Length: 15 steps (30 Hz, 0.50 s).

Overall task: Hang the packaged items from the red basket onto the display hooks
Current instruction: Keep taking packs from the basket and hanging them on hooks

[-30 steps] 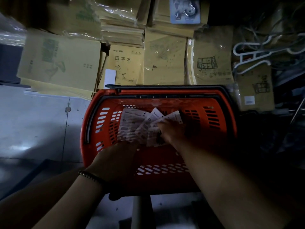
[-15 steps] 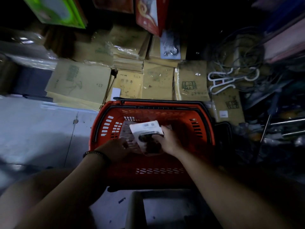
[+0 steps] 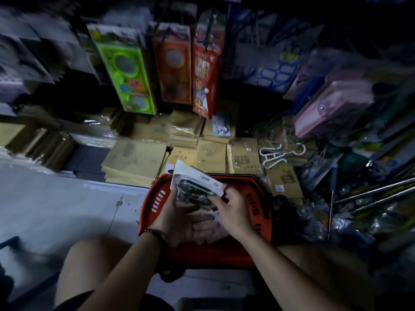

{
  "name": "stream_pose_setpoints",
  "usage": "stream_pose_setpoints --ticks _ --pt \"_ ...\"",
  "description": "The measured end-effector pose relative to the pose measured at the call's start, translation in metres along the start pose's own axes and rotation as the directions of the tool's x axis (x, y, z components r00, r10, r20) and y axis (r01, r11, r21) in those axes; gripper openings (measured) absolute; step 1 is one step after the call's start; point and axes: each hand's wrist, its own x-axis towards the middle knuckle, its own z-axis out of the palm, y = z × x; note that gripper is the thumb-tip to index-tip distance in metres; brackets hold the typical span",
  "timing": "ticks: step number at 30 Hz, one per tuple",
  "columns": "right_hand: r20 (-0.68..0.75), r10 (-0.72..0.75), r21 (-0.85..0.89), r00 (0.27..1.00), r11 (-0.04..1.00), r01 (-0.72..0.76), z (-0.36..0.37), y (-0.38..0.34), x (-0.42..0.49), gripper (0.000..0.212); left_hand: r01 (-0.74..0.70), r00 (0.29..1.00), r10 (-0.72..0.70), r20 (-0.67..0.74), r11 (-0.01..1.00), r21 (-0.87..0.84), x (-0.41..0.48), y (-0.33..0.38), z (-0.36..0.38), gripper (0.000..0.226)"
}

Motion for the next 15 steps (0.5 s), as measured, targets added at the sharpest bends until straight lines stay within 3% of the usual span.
stream_pose_setpoints --ticks 2,5,9,11,15 --pt "0.04 -0.049 0.061 0.998 0.997 0.047 -0.006 -0.023 -0.012 0.012 -0.073 0.99 0.082 0.117 0.994 -0.081 -0.022 0.003 0.02 0.134" --pt "0.12 -0.175 0.076 0.977 0.983 0.167 -0.023 -0.05 -0.021 0.031 -0.199 0.95 0.224 0.216 0.971 -0.133 -0.051 0.014 0.035 0.13" --pt "0.235 -0.328 -0.052 0.915 0.936 0.349 -0.046 -0.085 -0.024 0.05 -0.387 0.908 0.394 0.142 0.919 -0.073 -0.085 0.03 0.053 0.083" --pt "0.304 -0.345 -0.143 0.888 0.905 0.401 -0.054 -0.097 -0.02 0.049 -0.428 0.894 0.432 0.124 0.902 -0.053 -0.095 0.035 0.063 0.058" --pt "0.349 -0.292 -0.101 0.89 0.933 0.345 -0.067 -0.122 -0.011 0.035 -0.468 0.871 0.466 0.154 0.883 -0.027 -0.125 0.045 0.083 0.046"
